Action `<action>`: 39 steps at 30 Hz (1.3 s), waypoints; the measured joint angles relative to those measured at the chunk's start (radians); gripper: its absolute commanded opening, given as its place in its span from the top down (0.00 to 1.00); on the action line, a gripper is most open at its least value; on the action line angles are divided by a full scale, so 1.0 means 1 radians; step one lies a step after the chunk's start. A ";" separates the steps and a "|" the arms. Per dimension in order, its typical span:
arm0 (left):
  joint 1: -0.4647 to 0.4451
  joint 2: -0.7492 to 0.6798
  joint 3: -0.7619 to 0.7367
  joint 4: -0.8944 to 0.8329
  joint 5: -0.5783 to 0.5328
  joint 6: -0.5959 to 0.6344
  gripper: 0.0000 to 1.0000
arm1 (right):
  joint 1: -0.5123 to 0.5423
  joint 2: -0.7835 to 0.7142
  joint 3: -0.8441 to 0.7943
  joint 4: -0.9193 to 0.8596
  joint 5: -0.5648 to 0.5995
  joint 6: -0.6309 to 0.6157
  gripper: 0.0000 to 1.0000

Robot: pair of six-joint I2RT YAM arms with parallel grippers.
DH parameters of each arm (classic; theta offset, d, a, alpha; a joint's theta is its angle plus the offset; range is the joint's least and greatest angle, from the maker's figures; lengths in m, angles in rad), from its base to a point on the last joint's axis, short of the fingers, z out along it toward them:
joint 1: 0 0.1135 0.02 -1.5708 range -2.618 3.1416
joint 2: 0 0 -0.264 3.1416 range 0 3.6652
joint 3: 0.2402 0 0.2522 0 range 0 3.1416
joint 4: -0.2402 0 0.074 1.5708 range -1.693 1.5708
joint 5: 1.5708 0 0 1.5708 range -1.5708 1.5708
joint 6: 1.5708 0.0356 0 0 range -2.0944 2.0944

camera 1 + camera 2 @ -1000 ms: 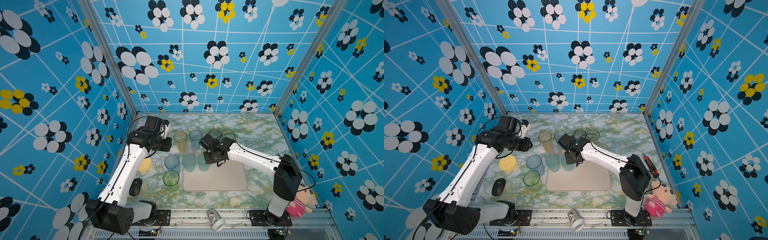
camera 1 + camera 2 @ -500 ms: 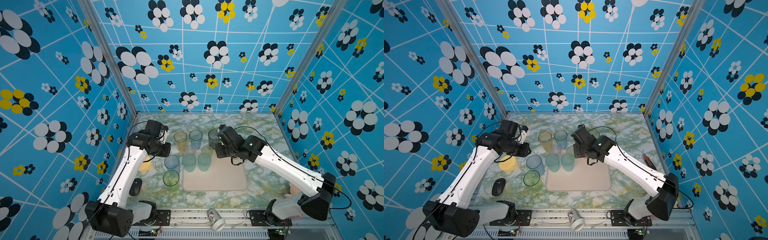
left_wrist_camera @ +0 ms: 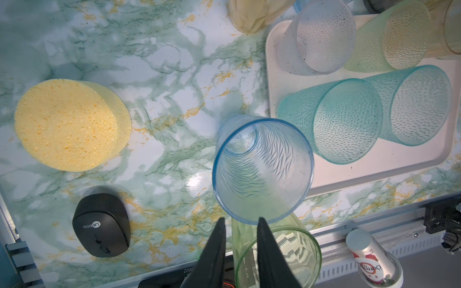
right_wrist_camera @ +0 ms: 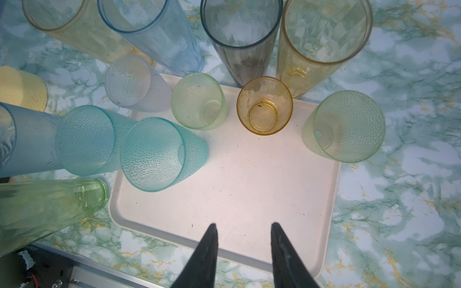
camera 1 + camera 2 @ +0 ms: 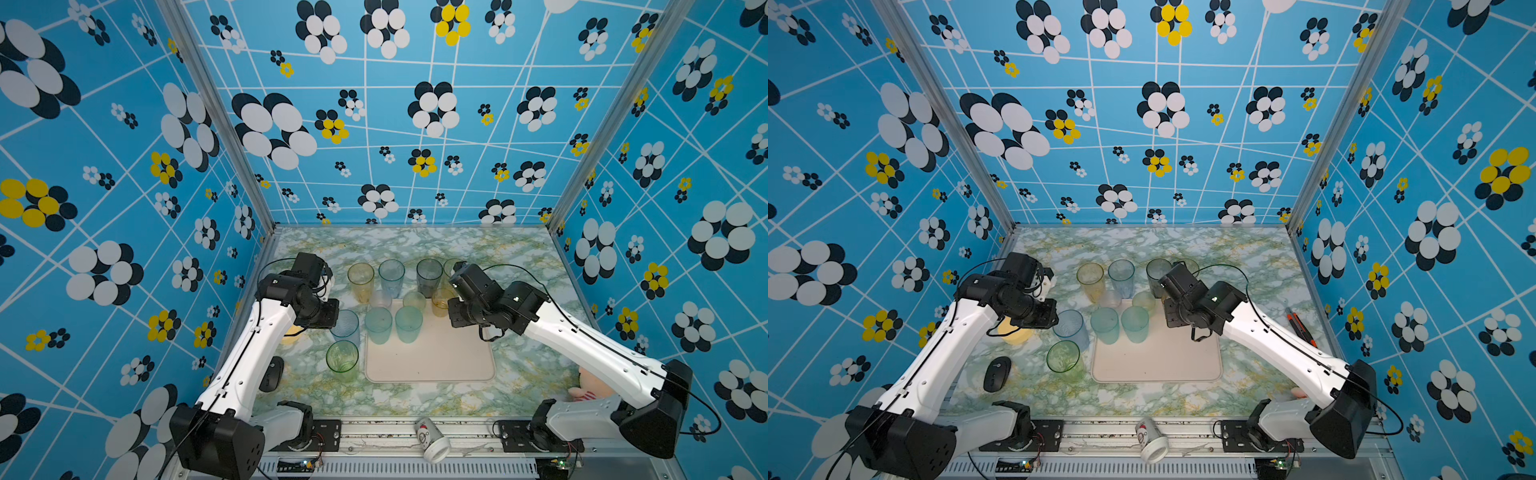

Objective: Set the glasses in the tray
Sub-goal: 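Draw the right gripper back while the left gripper lifts the blue cup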

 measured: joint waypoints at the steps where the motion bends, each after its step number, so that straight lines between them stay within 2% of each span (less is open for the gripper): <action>1: 0.000 0.006 -0.002 0.002 -0.004 0.000 0.75 | 0.000 -0.002 -0.001 0.000 0.000 -0.001 0.63; 20: 0.003 0.090 -0.030 0.058 -0.080 0.000 0.77 | -0.014 -0.018 -0.016 -0.001 -0.003 -0.023 0.63; 39: 0.003 0.120 -0.037 0.078 -0.084 0.000 0.84 | -0.025 -0.018 -0.018 -0.001 -0.004 -0.027 0.63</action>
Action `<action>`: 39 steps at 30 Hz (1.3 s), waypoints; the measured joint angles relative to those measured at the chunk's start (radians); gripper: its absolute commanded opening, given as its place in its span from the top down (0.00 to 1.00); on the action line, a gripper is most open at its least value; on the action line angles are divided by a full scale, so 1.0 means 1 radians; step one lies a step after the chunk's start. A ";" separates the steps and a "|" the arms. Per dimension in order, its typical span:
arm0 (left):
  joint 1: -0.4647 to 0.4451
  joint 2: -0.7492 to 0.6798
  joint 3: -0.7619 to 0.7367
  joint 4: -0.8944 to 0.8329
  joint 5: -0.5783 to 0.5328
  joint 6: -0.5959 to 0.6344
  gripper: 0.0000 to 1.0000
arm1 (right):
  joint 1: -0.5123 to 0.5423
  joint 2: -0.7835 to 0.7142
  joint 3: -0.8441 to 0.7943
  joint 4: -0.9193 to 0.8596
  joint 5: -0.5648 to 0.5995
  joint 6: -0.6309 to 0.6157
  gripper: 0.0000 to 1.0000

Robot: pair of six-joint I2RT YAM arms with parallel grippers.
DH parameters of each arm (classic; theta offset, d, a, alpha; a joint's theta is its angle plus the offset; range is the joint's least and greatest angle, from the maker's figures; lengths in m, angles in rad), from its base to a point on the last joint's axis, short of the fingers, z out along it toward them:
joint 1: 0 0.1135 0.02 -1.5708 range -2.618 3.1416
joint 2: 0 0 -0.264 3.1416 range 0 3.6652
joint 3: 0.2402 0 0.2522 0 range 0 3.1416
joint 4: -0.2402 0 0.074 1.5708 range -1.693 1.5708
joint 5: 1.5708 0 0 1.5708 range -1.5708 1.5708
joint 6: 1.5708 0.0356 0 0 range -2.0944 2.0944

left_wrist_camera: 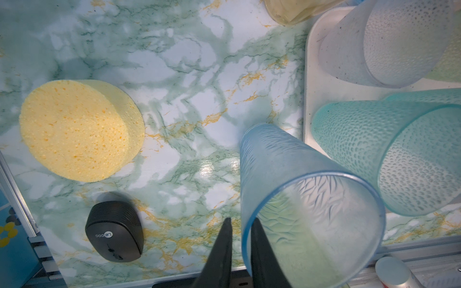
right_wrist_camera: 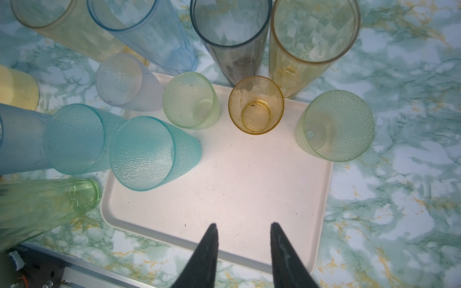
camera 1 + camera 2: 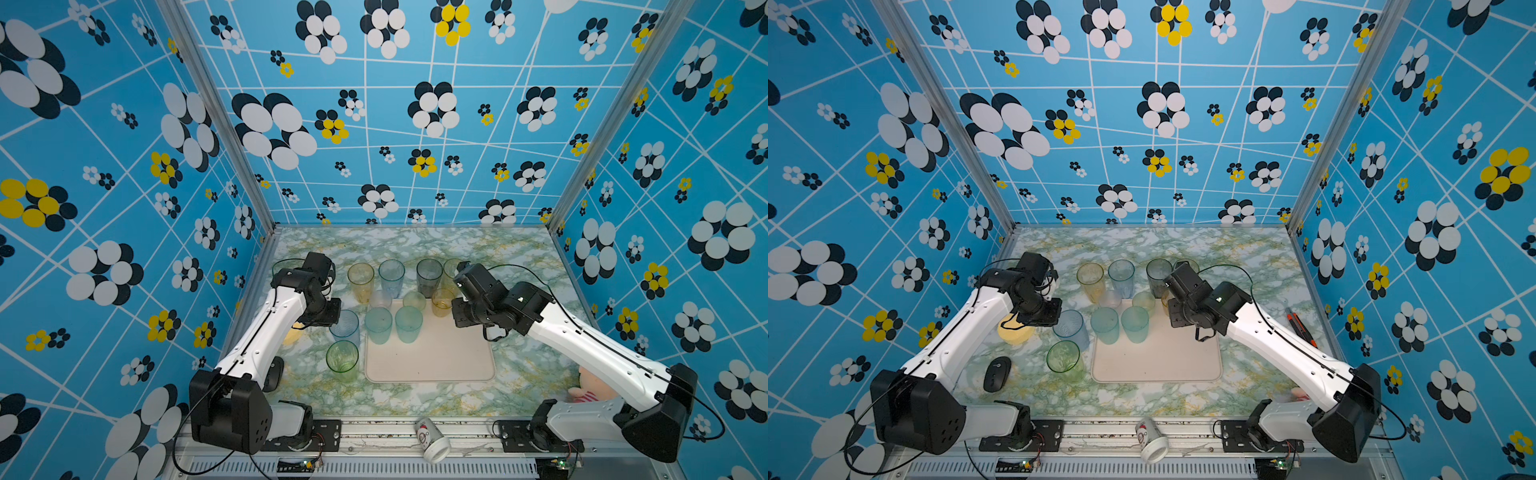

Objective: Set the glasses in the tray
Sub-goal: 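Draw the right gripper back while the left gripper lifts the blue cup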

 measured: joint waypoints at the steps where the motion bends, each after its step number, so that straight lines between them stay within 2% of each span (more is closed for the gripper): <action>1: 0.000 0.001 0.000 0.000 0.000 0.000 0.85 | 0.000 0.000 -0.002 0.001 0.000 0.000 0.63; 12: 0.000 0.003 0.000 0.000 -0.004 0.004 0.94 | -0.003 -0.001 -0.021 -0.002 0.000 0.000 0.63; 27: -0.001 0.003 0.034 -0.050 -0.038 0.048 0.97 | -0.010 -0.026 -0.048 -0.003 0.000 0.001 0.63; 32: -0.001 0.003 0.092 -0.088 -0.053 0.062 0.97 | -0.021 -0.053 -0.059 -0.003 0.001 0.001 0.63; 39: 0.000 0.003 0.261 -0.169 -0.087 0.091 0.97 | -0.059 -0.118 -0.087 -0.014 0.001 0.007 0.63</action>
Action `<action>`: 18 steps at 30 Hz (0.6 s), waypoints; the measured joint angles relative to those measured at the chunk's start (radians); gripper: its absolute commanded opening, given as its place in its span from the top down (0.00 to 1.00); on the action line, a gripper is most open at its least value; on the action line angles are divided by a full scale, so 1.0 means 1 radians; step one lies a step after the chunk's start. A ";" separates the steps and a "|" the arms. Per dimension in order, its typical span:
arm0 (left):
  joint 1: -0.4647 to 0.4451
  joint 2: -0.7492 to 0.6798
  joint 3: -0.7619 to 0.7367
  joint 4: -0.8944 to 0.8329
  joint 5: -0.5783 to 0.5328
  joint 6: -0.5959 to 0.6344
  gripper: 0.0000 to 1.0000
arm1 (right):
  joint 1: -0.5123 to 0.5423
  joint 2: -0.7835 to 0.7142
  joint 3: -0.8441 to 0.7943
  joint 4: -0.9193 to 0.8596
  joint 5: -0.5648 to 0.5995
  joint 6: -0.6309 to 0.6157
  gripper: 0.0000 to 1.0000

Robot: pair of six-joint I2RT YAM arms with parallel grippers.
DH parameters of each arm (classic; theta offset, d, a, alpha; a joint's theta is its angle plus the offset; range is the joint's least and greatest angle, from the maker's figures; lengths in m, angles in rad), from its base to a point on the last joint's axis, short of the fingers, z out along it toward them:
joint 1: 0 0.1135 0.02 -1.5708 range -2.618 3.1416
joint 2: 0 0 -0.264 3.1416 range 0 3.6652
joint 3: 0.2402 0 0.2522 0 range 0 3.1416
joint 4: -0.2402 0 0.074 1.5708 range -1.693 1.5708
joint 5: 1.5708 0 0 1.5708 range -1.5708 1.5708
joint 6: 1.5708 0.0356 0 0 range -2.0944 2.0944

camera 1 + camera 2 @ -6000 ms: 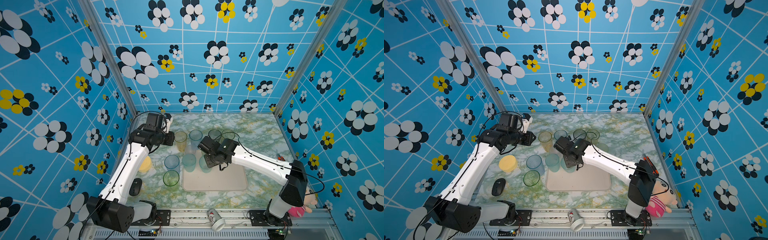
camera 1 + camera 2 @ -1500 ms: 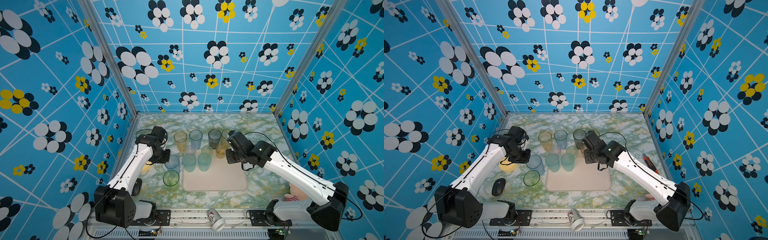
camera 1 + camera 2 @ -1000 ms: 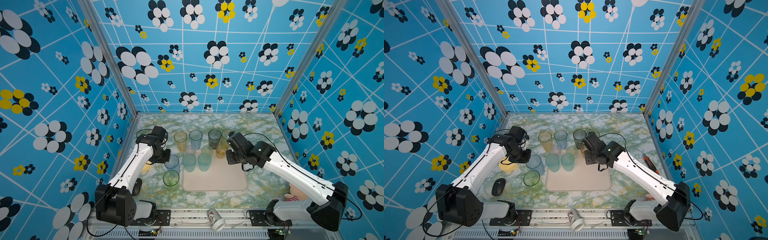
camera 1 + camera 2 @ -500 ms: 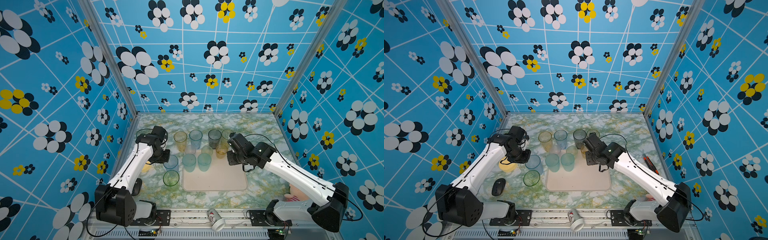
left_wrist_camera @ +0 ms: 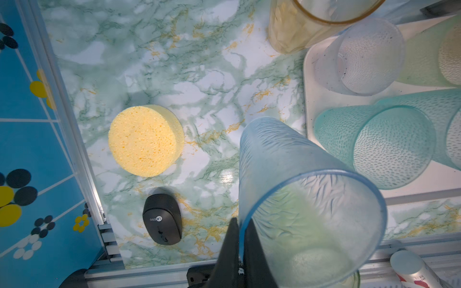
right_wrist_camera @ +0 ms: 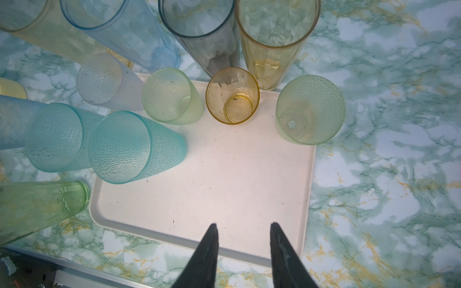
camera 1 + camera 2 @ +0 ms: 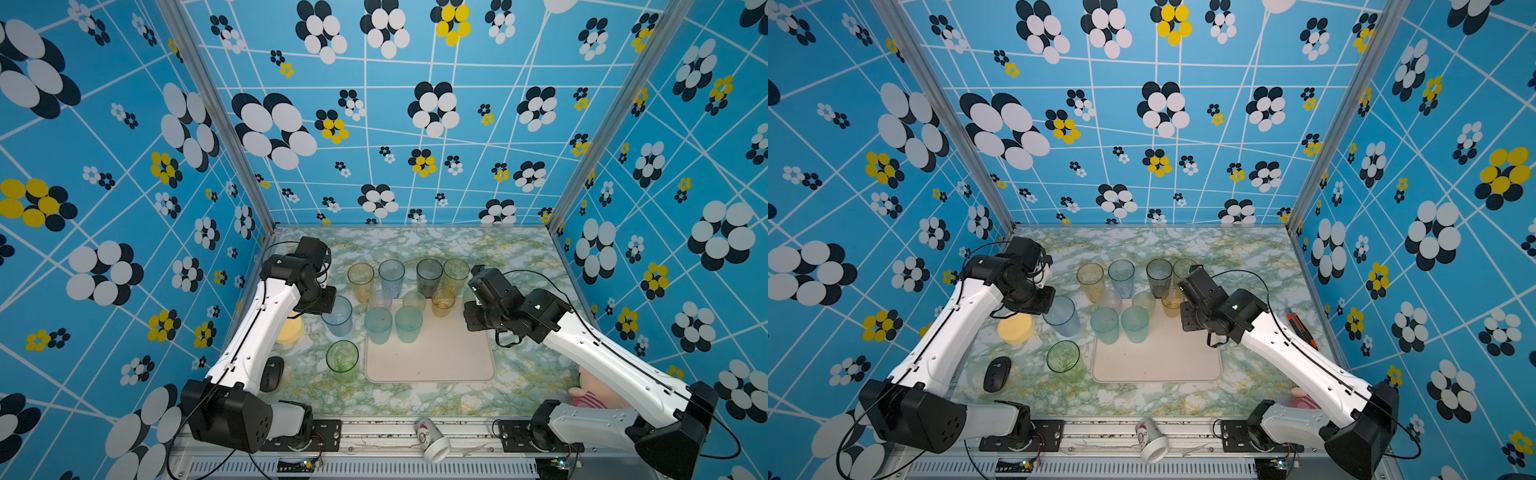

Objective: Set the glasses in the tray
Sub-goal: 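Draw the right gripper back while the left gripper lifts the blue cup, then carry the light blue cup with the left gripper over the tray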

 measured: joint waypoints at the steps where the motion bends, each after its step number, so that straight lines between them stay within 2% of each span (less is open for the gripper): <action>1: 0.000 0.000 0.040 -0.018 -0.005 0.006 0.97 | -0.008 -0.009 -0.005 -0.003 0.000 0.001 0.63; 6: -0.005 0.003 0.277 -0.100 -0.026 0.023 0.97 | -0.057 -0.036 -0.019 -0.028 0.000 0.002 0.63; 9: -0.042 0.029 0.435 -0.160 -0.048 0.027 0.97 | -0.082 -0.049 -0.019 -0.053 0.001 0.002 0.63; 15: -0.258 0.150 0.718 -0.253 -0.077 0.030 0.96 | -0.131 -0.085 -0.019 -0.103 0.008 0.003 0.63; 18: -0.363 0.217 0.787 -0.255 -0.058 0.030 0.96 | -0.141 -0.092 -0.019 -0.129 0.018 0.005 0.63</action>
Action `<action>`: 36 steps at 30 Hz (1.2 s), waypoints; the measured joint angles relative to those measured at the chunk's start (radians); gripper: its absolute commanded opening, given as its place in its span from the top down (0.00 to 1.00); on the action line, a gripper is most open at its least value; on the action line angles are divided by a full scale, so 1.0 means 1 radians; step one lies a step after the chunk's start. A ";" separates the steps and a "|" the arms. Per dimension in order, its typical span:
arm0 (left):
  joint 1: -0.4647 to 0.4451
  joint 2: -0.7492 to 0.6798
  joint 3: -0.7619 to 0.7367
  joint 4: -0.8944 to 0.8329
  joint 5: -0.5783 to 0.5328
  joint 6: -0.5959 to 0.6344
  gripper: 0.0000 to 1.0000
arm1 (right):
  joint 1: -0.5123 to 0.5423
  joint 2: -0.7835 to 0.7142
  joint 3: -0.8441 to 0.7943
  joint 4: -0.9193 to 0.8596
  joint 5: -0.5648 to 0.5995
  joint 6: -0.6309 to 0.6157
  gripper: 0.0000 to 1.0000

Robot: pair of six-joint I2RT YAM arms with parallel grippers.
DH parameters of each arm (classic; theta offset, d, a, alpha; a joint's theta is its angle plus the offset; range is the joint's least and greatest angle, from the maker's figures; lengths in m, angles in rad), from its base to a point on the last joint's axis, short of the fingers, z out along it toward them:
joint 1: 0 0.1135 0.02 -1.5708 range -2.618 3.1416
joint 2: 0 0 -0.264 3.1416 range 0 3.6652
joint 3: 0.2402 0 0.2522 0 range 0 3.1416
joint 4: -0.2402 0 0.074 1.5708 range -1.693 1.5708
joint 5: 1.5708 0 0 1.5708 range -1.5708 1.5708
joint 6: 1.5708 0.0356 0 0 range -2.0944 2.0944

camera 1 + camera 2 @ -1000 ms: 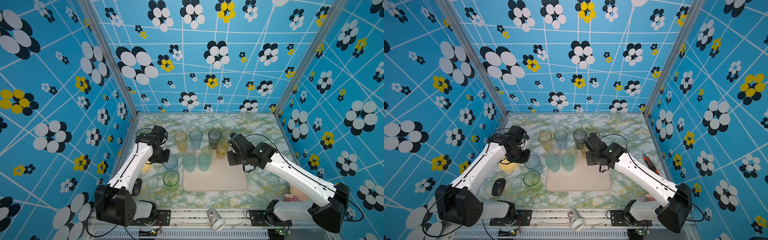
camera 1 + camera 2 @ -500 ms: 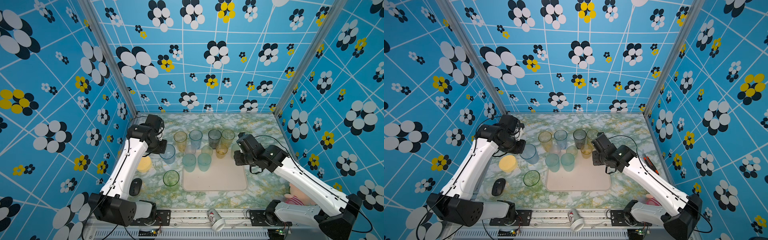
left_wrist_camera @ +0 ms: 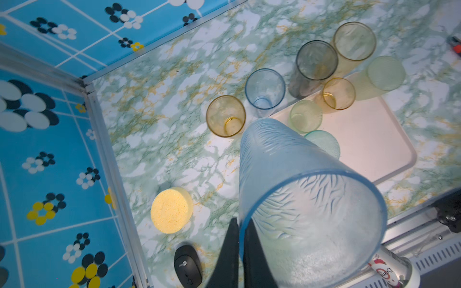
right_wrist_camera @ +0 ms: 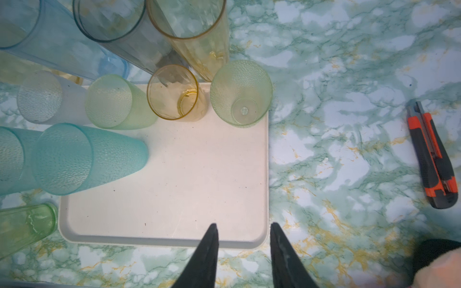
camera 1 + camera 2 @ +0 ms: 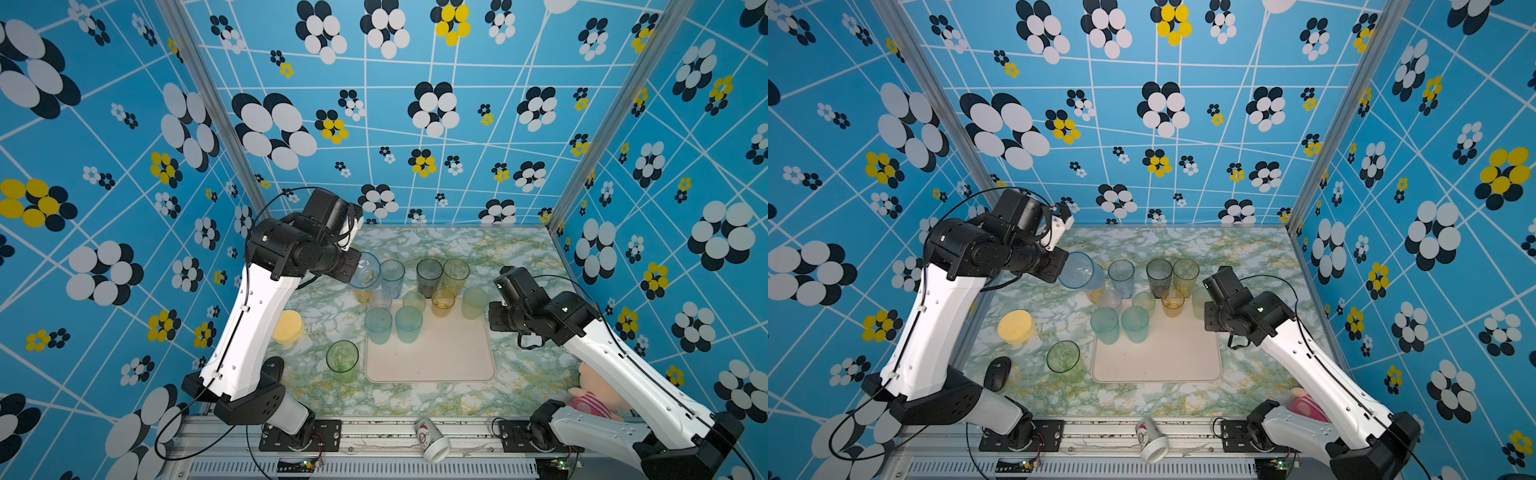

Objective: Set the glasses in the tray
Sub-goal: 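Carry the light blue cup with the left gripper over the tray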

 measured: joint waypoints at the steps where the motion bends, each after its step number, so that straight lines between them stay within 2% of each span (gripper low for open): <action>1: -0.034 0.021 0.008 0.003 0.010 0.000 0.96 | 0.000 0.000 0.002 -0.010 0.001 0.000 0.63; 7: -0.201 0.158 0.009 0.054 0.096 0.006 0.96 | -0.003 -0.009 0.014 -0.051 0.012 0.016 0.63; 12: -0.270 0.249 0.009 0.109 0.159 0.023 0.96 | -0.039 -0.048 0.015 -0.071 0.019 0.031 0.63; 24: -0.341 0.423 0.010 0.137 0.180 0.090 0.97 | -0.051 -0.073 0.015 -0.082 0.019 0.050 0.63; 36: -0.351 0.549 0.010 0.182 0.120 0.128 0.97 | -0.070 -0.037 0.015 -0.068 0.004 0.048 0.63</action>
